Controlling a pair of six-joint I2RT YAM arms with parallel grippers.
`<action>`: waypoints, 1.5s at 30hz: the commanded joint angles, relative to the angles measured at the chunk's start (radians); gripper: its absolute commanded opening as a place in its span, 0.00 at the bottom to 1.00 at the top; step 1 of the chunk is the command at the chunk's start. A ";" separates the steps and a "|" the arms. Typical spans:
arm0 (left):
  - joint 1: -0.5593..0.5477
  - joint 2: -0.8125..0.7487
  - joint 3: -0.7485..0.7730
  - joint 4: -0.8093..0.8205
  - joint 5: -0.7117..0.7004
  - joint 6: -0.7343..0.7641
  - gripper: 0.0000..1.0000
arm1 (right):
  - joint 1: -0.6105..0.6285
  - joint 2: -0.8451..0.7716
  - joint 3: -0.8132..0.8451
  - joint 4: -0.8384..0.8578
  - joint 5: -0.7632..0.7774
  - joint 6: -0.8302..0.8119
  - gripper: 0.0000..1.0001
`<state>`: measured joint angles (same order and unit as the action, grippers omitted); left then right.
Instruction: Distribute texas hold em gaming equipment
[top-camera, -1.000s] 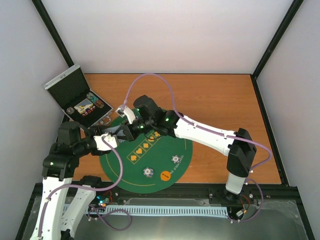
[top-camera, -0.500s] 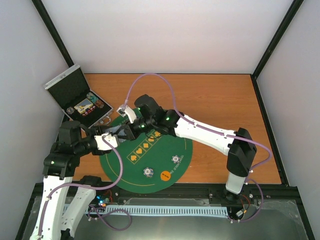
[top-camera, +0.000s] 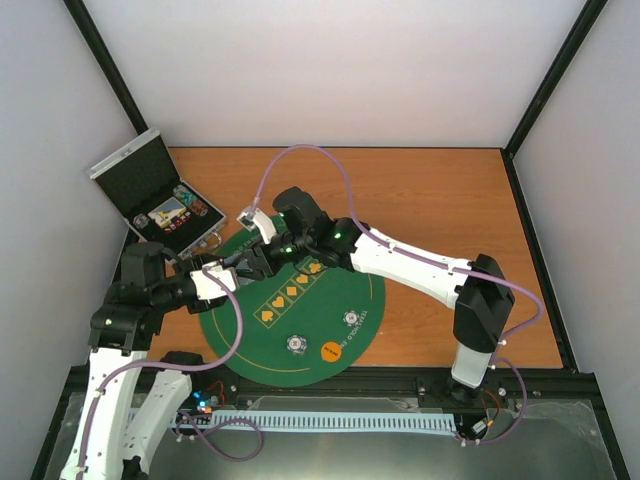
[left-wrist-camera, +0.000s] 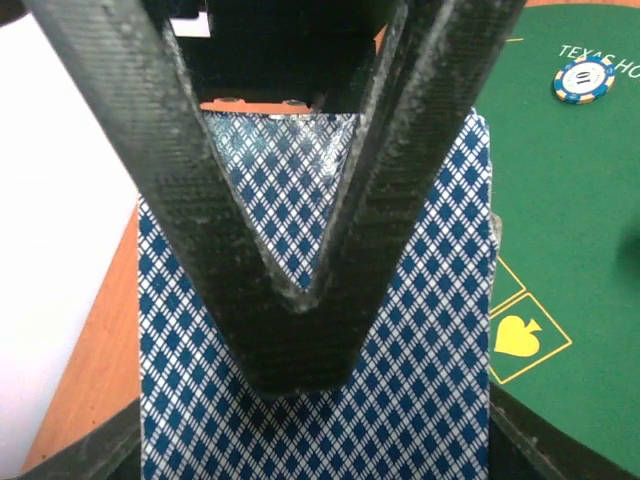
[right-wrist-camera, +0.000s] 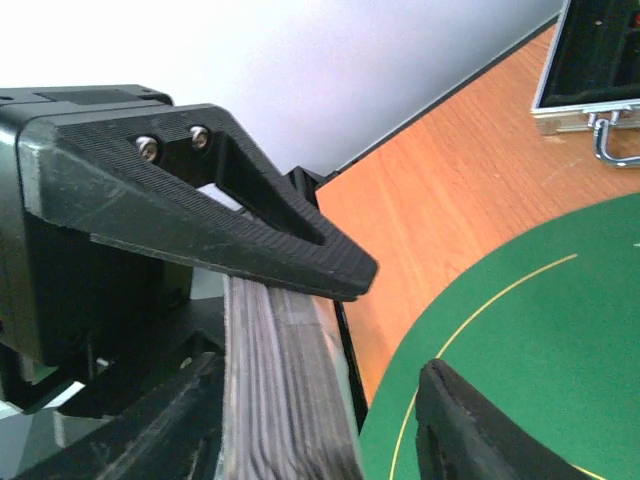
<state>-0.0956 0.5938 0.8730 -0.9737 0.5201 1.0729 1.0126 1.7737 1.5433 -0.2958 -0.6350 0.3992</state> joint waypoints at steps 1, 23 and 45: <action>-0.001 -0.002 0.000 -0.025 0.017 -0.049 0.41 | -0.013 -0.010 -0.017 -0.003 0.049 -0.039 0.56; -0.001 -0.006 -0.027 0.017 -0.029 -0.114 0.41 | -0.029 -0.059 -0.042 -0.065 0.050 -0.130 0.67; -0.002 0.012 -0.020 -0.005 -0.024 -0.127 0.42 | -0.040 -0.100 0.001 -0.160 0.138 -0.218 0.56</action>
<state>-0.0963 0.6086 0.8417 -0.9905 0.4793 0.9592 0.9806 1.7077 1.5139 -0.4267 -0.5293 0.2058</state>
